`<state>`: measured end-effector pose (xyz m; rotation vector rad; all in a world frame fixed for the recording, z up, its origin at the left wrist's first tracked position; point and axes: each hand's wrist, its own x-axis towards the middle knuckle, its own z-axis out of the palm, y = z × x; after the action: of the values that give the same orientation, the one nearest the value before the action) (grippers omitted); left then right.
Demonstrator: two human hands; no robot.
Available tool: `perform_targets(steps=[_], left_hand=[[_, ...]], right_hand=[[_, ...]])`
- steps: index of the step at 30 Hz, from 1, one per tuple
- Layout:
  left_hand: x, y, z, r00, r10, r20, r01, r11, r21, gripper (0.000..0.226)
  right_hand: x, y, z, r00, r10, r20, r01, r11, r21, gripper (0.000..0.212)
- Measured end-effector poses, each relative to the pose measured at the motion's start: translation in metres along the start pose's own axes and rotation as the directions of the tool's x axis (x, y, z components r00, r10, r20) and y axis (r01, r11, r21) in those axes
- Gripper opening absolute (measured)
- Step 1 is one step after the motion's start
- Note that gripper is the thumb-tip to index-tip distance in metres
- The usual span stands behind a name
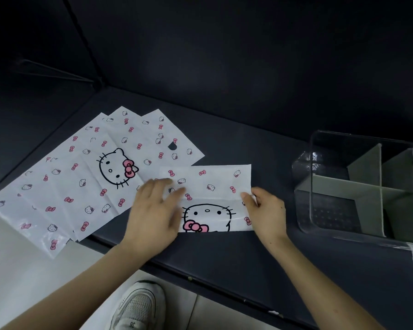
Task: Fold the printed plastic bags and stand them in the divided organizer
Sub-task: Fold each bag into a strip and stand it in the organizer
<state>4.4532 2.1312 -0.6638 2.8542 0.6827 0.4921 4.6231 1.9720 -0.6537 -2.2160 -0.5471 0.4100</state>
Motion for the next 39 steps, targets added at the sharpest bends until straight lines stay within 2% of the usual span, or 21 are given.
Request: perform_targets(steps=[3, 6, 11, 18, 25, 26, 27, 28, 29, 31, 34, 36, 39], left_hand=[[-0.004, 0.009, 0.017, 0.978, 0.091, 0.186, -0.091, 0.996, -0.007, 0.048], [-0.01, 0.012, 0.027, 0.957, 0.047, 0.286, -0.056, 0.998, 0.023, 0.058], [-0.017, 0.012, 0.031, 0.96, 0.012, 0.279, -0.022, 0.999, 0.033, 0.059], [-0.018, 0.014, 0.031, 0.962, 0.004, 0.273, -0.025, 0.997, 0.074, 0.063], [-0.019, 0.016, 0.031, 0.961, -0.021, 0.275, -0.004, 0.996, 0.091, 0.065], [-0.019, 0.016, 0.031, 0.961, -0.019, 0.276, -0.007, 0.996, 0.092, 0.065], [-0.019, 0.016, 0.031, 0.961, -0.018, 0.278, -0.008, 0.995, 0.095, 0.066], [-0.019, 0.016, 0.031, 0.96, -0.019, 0.279, -0.009, 0.995, 0.099, 0.067], [-0.018, 0.016, 0.031, 0.96, -0.021, 0.28, -0.008, 0.995, 0.103, 0.069], [-0.018, 0.017, 0.031, 0.96, -0.021, 0.278, -0.01, 0.994, 0.11, 0.07], [-0.018, 0.017, 0.03, 0.96, -0.02, 0.279, -0.01, 0.994, 0.106, 0.072], [-0.018, 0.018, 0.029, 0.961, -0.025, 0.275, -0.002, 0.995, 0.099, 0.073], [-0.017, 0.018, 0.028, 0.959, -0.03, 0.283, 0.005, 0.996, 0.089, 0.073]], right_hand=[[0.0, -0.001, 0.0, 1.0, 0.007, 0.004, -0.007, 1.0, -0.001, 0.031], [0.002, 0.002, 0.003, 1.0, 0.008, -0.013, -0.009, 0.999, -0.044, 0.033], [0.004, 0.002, 0.005, 1.0, 0.014, -0.008, -0.014, 0.998, -0.062, 0.03], [0.009, 0.003, 0.009, 0.999, 0.016, -0.03, -0.02, 0.991, -0.13, 0.04], [0.01, -0.001, 0.009, 0.999, 0.01, -0.032, -0.016, 0.982, -0.188, 0.029], [0.007, -0.003, 0.009, 0.997, -0.021, -0.068, 0.0, 0.956, -0.293, 0.02], [0.003, -0.004, 0.009, 0.979, -0.135, -0.149, 0.053, 0.886, -0.46, 0.02], [-0.005, -0.004, 0.012, 0.945, -0.27, -0.185, 0.108, 0.789, -0.605, 0.037], [-0.014, -0.002, 0.017, 0.912, -0.381, -0.152, 0.175, 0.696, -0.696, 0.051], [-0.032, 0.002, 0.03, 0.871, -0.492, -0.011, 0.331, 0.603, -0.726, 0.063], [-0.046, 0.017, 0.036, 0.887, -0.452, 0.097, 0.383, 0.601, -0.702, 0.062], [-0.044, 0.03, 0.026, 0.916, -0.395, 0.077, 0.324, 0.611, -0.722, 0.057], [-0.042, 0.044, 0.006, 0.931, -0.365, -0.012, 0.26, 0.683, -0.683, 0.051]])
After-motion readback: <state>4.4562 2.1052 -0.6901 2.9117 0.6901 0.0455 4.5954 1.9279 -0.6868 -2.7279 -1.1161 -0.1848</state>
